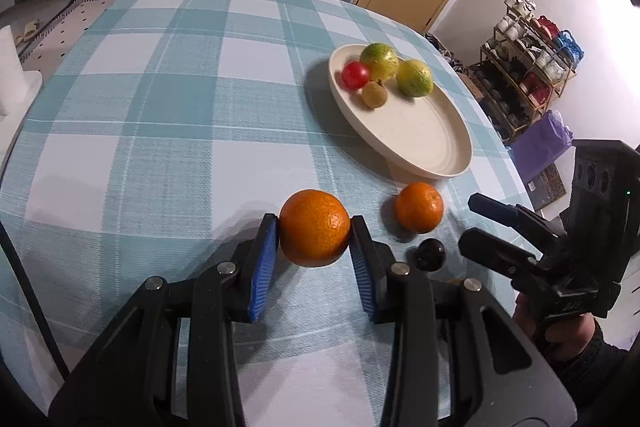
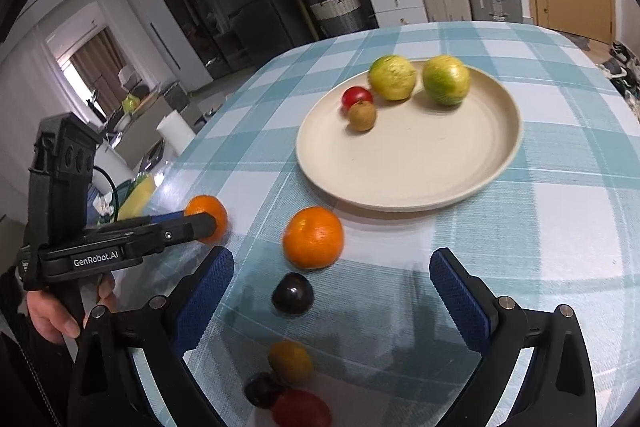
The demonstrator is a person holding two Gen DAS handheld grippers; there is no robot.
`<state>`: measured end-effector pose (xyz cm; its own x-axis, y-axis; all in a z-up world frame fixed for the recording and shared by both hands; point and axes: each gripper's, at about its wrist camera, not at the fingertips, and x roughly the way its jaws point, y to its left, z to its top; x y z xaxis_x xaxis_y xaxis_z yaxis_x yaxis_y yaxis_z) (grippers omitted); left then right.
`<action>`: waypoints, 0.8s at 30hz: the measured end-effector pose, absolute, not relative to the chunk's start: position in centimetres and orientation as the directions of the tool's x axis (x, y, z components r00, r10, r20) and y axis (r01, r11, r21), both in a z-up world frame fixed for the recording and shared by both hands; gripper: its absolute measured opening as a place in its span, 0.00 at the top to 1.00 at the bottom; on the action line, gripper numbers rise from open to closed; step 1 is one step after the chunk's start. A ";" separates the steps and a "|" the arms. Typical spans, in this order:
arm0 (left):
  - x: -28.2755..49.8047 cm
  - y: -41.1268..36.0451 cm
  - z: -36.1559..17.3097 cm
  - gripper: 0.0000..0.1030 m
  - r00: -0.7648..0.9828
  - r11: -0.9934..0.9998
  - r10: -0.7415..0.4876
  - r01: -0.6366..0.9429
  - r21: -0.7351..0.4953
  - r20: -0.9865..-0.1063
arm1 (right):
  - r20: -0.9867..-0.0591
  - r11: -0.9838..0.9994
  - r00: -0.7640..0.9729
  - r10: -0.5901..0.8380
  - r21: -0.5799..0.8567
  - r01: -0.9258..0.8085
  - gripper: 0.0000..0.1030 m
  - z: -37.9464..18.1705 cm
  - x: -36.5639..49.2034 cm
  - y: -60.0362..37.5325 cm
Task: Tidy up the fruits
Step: 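Lift the orange with the left tool while the right tool grasps the second orange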
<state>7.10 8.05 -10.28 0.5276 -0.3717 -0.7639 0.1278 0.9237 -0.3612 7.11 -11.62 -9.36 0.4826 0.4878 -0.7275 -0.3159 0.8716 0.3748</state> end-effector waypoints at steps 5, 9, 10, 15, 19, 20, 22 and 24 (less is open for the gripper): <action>7.1 9.4 -10.2 0.68 0.536 0.925 -0.361 0.105 -0.365 -0.763 | -0.733 0.868 0.470 0.492 0.368 -0.334 0.02 -9.7 7.8 -10.4; 7.0 10.0 -10.1 0.68 0.541 0.927 -0.354 0.093 -0.364 -0.763 | -0.739 0.871 0.468 0.485 0.359 -0.337 0.02 -9.8 8.3 -9.9; 6.9 10.1 -10.1 0.68 0.544 0.927 -0.353 0.091 -0.364 -0.761 | -0.741 0.873 0.468 0.481 0.353 -0.337 0.02 -9.8 8.4 -9.7; 6.9 10.3 -10.0 0.68 0.542 0.926 -0.356 0.096 -0.365 -0.761 | -0.750 0.871 0.455 0.480 0.344 -0.352 0.10 -10.0 8.8 -8.9; 6.9 10.4 -9.9 0.68 0.544 0.926 -0.355 0.093 -0.366 -0.760 | -0.762 0.874 0.448 0.468 0.325 -0.361 0.22 -10.2 8.9 -8.1; 6.9 10.4 -9.8 0.68 0.546 0.927 -0.352 0.091 -0.365 -0.760 | -0.768 0.875 0.443 0.463 0.316 -0.366 0.25 -10.3 9.0 -7.8; 6.8 10.5 -9.8 0.68 0.546 0.928 -0.349 0.089 -0.362 -0.761 | -0.778 0.878 0.433 0.455 0.310 -0.366 0.36 -10.6 9.1 -7.6; 6.8 10.4 -9.7 0.68 0.547 0.929 -0.346 0.086 -0.360 -0.762 | -0.783 0.882 0.433 0.447 0.306 -0.358 0.46 -10.9 9.1 -7.5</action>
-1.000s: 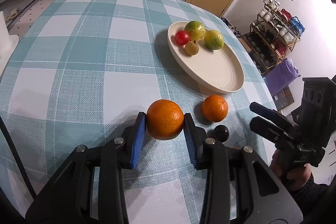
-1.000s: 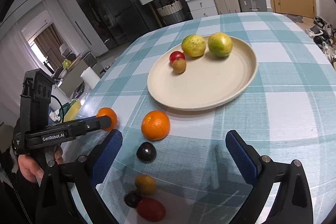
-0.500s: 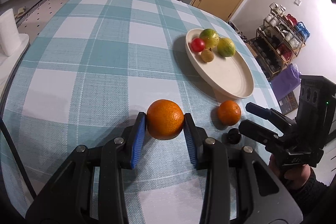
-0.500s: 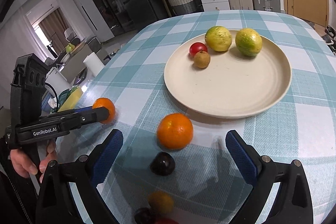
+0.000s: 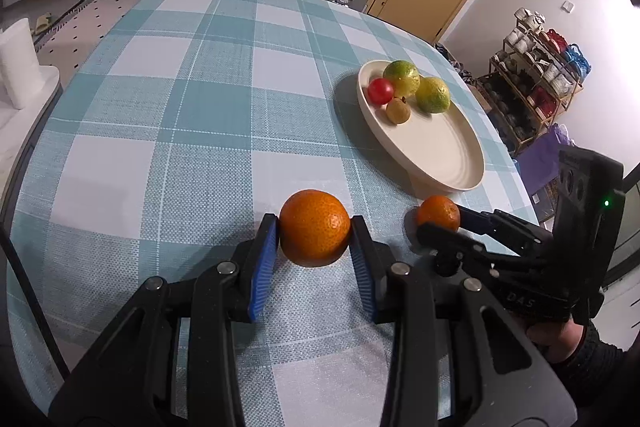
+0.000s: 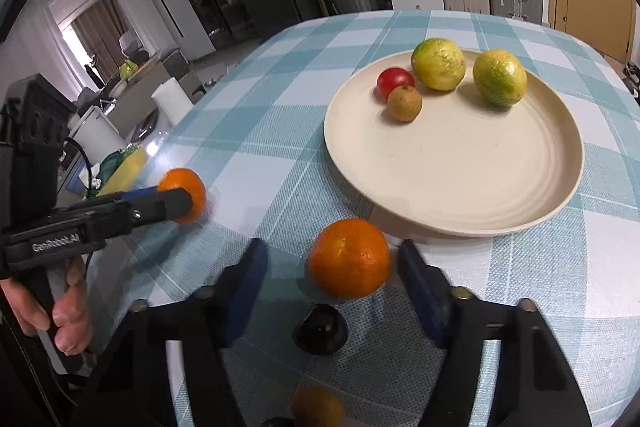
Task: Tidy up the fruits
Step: 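Lift the orange with the left tool while the right tool grasps the second orange, then carry both oranges with both tools onto the cream plate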
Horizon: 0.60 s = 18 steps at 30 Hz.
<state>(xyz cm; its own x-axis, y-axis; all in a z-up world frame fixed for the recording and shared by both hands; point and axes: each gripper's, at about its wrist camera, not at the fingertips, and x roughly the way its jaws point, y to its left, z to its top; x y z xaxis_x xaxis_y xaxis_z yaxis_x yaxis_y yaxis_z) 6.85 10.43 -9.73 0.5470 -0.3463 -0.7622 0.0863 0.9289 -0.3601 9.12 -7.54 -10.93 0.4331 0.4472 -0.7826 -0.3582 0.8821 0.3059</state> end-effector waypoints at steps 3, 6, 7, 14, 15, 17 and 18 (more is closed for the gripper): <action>6.9 10.3 -9.7 0.68 0.545 0.930 -0.343 0.085 -0.357 -0.765 | -0.779 0.880 0.434 0.452 0.311 -0.359 0.60 -11.1 9.1 -7.7; 7.0 10.0 -9.7 0.68 0.545 0.930 -0.344 0.088 -0.356 -0.764 | -0.762 0.869 0.433 0.481 0.347 -0.354 0.61 -11.1 9.0 -8.3; 7.0 9.9 -9.6 0.68 0.546 0.931 -0.344 0.090 -0.354 -0.764 | -0.759 0.868 0.438 0.482 0.348 -0.354 0.61 -11.0 8.9 -8.5; 8.3 8.3 -8.4 0.68 0.545 0.931 -0.353 0.124 -0.344 -0.761 | -0.701 0.842 0.475 0.532 0.377 -0.386 0.61 -9.2 8.1 -9.8; 8.5 8.0 -8.2 0.68 0.545 0.930 -0.357 0.130 -0.345 -0.758 | -0.701 0.846 0.482 0.526 0.374 -0.380 0.61 -8.8 8.1 -10.1; 9.2 7.2 -7.7 0.68 0.547 0.925 -0.371 0.146 -0.350 -0.751 | -0.690 0.845 0.492 0.530 0.380 -0.377 0.61 -8.2 8.1 -10.6; 9.5 6.8 -7.4 0.68 0.546 0.923 -0.378 0.157 -0.352 -0.748 | -0.686 0.845 0.499 0.530 0.380 -0.375 0.61 -7.9 8.2 -10.9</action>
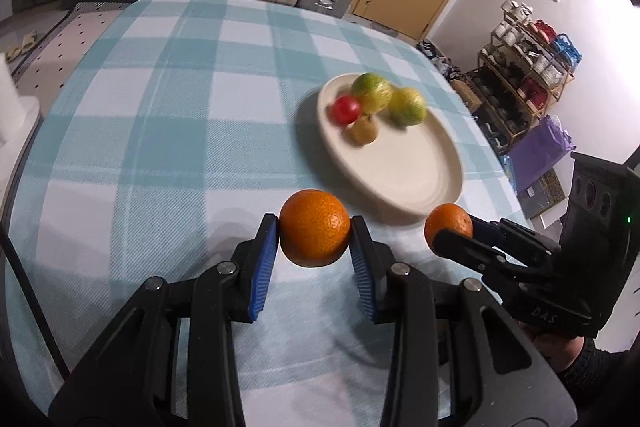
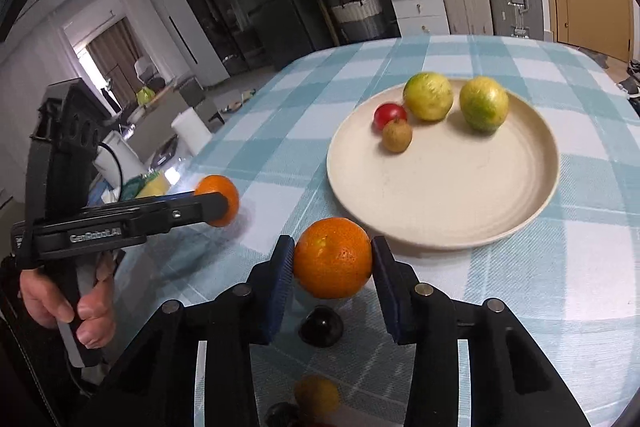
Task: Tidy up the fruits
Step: 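Carry both oranges with both tools onto the cream plate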
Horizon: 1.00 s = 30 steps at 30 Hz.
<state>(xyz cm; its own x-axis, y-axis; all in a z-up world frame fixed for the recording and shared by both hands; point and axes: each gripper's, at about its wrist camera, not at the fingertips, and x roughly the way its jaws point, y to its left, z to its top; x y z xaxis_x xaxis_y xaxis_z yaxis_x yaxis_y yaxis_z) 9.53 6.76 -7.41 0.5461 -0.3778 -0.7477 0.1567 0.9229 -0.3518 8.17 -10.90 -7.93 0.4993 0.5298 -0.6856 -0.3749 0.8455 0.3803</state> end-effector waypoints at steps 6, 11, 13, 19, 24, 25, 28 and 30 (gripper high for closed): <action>12.1 3.4 -6.4 0.68 0.530 0.912 -0.411 0.226 -0.343 -0.742 | -0.654 0.852 0.547 0.523 0.381 -0.359 0.61 -6.2 8.8 -13.1; 14.9 0.7 -6.5 0.68 0.502 0.901 -0.433 0.270 -0.340 -0.748 | -0.648 0.866 0.575 0.500 0.372 -0.333 0.61 -5.7 9.7 -15.1; 16.0 -0.3 -6.5 0.68 0.491 0.896 -0.442 0.283 -0.342 -0.751 | -0.649 0.872 0.583 0.489 0.371 -0.319 0.61 -5.7 10.4 -15.9; 19.1 -3.0 -7.2 0.68 0.458 0.883 -0.465 0.301 -0.360 -0.757 | -0.646 0.871 0.587 0.488 0.406 -0.277 0.61 -6.6 13.2 -17.4; 21.6 -4.5 -7.9 0.68 0.430 0.873 -0.485 0.295 -0.389 -0.762 | -0.650 0.875 0.590 0.478 0.407 -0.261 0.61 -7.3 14.9 -17.9; 21.9 -4.7 -8.0 0.68 0.426 0.872 -0.487 0.296 -0.390 -0.763 | -0.652 0.875 0.587 0.479 0.411 -0.258 0.61 -7.5 15.4 -18.0; 22.8 -5.3 -8.3 0.68 0.418 0.872 -0.483 0.303 -0.384 -0.769 | -0.658 0.875 0.584 0.476 0.419 -0.242 0.61 -8.0 16.2 -18.5; 23.3 -5.6 -8.6 0.68 0.410 0.871 -0.486 0.304 -0.387 -0.772 | -0.654 0.868 0.580 0.486 0.441 -0.230 0.61 -8.3 16.7 -19.0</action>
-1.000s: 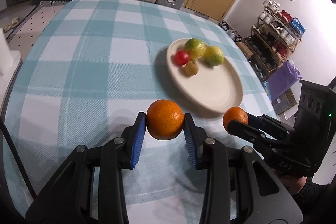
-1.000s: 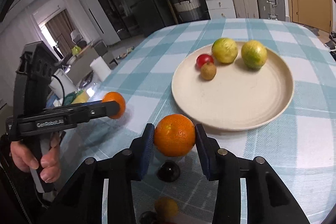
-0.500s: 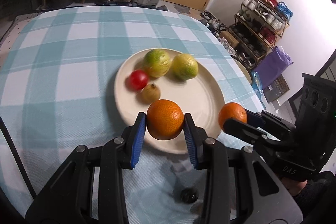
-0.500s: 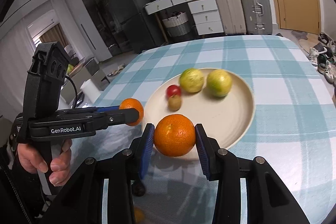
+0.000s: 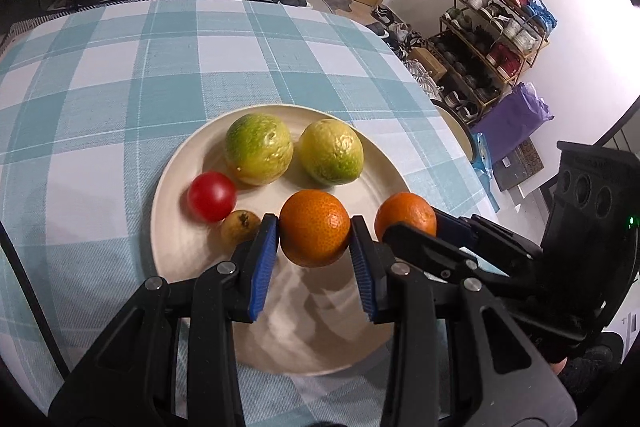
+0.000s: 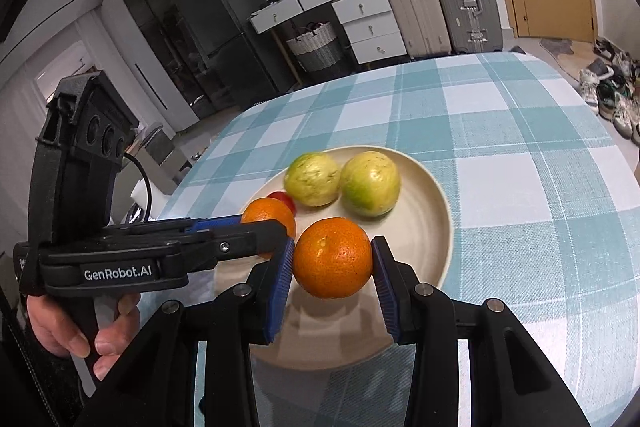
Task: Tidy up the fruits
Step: 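Carry both oranges with both tools onto the cream plate, then open both tools to release the oranges and lift away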
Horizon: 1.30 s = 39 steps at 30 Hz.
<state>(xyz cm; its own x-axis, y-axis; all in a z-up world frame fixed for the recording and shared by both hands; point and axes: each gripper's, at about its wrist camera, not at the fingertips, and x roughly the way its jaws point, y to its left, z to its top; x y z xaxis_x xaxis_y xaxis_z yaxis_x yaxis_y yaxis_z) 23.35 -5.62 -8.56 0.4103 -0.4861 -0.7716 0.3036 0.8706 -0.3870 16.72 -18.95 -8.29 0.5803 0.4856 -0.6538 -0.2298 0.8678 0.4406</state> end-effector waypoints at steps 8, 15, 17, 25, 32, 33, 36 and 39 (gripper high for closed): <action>24.5 -6.1 -9.6 0.68 0.389 0.866 -0.496 0.291 -0.407 -0.776 | -0.643 0.834 0.561 0.521 0.525 -0.173 0.61 -9.7 18.5 -20.4; 25.4 -5.8 -10.3 0.68 0.384 0.867 -0.497 0.254 -0.428 -0.778 | -0.633 0.803 0.542 0.553 0.578 -0.144 0.61 -10.8 19.5 -20.6; 25.4 -5.5 -10.0 0.68 0.396 0.860 -0.510 0.240 -0.450 -0.764 | -0.622 0.797 0.551 0.556 0.588 -0.139 0.57 -10.8 19.5 -20.6; 24.3 -5.2 -8.4 0.59 0.411 0.857 -0.515 0.254 -0.448 -0.753 | -0.581 0.799 0.602 0.547 0.578 -0.169 0.35 -9.1 18.4 -20.5; 22.5 -4.8 -7.4 0.58 0.432 0.872 -0.489 0.252 -0.419 -0.758 | -0.578 0.805 0.626 0.523 0.576 -0.140 0.32 -8.4 17.1 -21.6; 22.2 -4.9 -7.3 0.58 0.435 0.875 -0.484 0.254 -0.412 -0.759 | -0.578 0.806 0.630 0.519 0.576 -0.135 0.31 -8.3 16.9 -21.9; 21.0 -4.9 -6.6 0.58 0.457 0.888 -0.459 0.264 -0.376 -0.762 | -0.569 0.800 0.643 0.513 0.588 -0.118 0.30 -8.2 16.5 -22.7; 20.0 -4.6 -6.1 0.57 0.473 0.896 -0.442 0.263 -0.357 -0.762 | -0.564 0.801 0.657 0.500 0.591 -0.102 0.30 -7.8 15.9 -23.5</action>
